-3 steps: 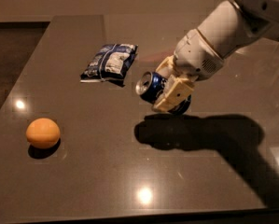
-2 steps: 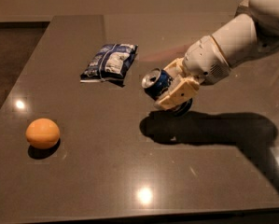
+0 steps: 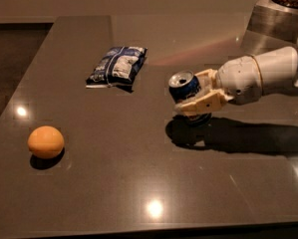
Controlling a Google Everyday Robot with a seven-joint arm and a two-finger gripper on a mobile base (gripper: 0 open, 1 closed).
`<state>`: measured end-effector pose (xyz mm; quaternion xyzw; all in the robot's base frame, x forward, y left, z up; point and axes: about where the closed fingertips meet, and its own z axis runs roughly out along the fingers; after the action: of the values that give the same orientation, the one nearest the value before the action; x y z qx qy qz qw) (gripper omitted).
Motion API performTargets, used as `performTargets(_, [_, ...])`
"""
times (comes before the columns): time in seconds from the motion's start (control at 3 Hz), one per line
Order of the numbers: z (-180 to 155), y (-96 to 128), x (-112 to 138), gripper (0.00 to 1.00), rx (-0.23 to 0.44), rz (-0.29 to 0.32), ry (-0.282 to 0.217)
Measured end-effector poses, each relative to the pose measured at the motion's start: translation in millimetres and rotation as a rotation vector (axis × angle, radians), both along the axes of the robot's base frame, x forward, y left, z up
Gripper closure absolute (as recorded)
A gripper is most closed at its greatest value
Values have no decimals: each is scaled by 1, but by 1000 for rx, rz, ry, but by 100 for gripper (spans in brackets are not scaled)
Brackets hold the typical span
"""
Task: Place pepsi can upright
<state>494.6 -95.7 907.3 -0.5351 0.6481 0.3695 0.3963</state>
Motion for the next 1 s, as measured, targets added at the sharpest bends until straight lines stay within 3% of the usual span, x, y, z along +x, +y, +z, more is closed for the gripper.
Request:
performTargets(0.33, [-4, -12, 2, 100, 104, -74, -8])
performTargets(0.67, [-5, -22, 3, 87, 184, -145, -19])
performTargets(1.0, [-9, -34, 4, 64, 257, -205, -29])
